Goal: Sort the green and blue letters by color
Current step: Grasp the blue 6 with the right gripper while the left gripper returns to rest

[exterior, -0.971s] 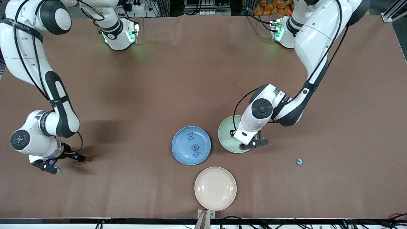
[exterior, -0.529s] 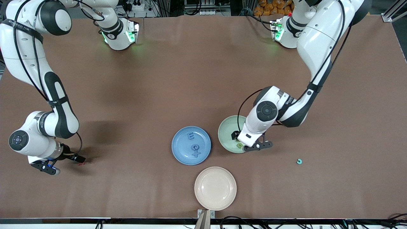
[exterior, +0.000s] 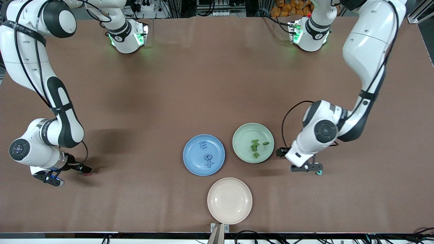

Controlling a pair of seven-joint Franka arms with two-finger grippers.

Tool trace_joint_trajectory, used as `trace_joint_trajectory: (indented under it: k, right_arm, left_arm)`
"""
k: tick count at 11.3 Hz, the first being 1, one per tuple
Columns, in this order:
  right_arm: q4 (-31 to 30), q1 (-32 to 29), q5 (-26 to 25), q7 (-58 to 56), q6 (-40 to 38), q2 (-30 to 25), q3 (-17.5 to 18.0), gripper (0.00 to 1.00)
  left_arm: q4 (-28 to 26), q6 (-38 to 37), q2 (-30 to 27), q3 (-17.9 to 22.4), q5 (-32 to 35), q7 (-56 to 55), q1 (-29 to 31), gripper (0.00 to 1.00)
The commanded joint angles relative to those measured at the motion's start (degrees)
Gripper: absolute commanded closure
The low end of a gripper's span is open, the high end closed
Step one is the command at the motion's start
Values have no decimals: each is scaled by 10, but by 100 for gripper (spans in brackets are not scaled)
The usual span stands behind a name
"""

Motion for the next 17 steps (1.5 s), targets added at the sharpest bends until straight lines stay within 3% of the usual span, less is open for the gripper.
trace_joint_trajectory:
  k: [1, 5, 9, 14, 17]
  right_arm:
    - [12, 13, 63, -8, -5, 7, 12, 0]
    - [14, 10, 70, -16, -21, 0, 10, 0]
    - [14, -12, 68, -75, -20, 5, 9, 0]
    - [14, -21, 62, -111, 3, 18, 7, 0]
    - [19, -30, 51, -245, 5, 18, 6, 0]
  left_arm:
    - [-23, -4, -21, -1, -5, 84, 54, 0]
    - [-23, -6, -28, 2, 14, 140, 108, 0]
    - [-42, -84, -104, 2, 5, 171, 123, 0]
    - [-60, -196, -238, 15, -131, 180, 107, 0]
    - [-59, -266, -320, 46, -180, 199, 83, 0]
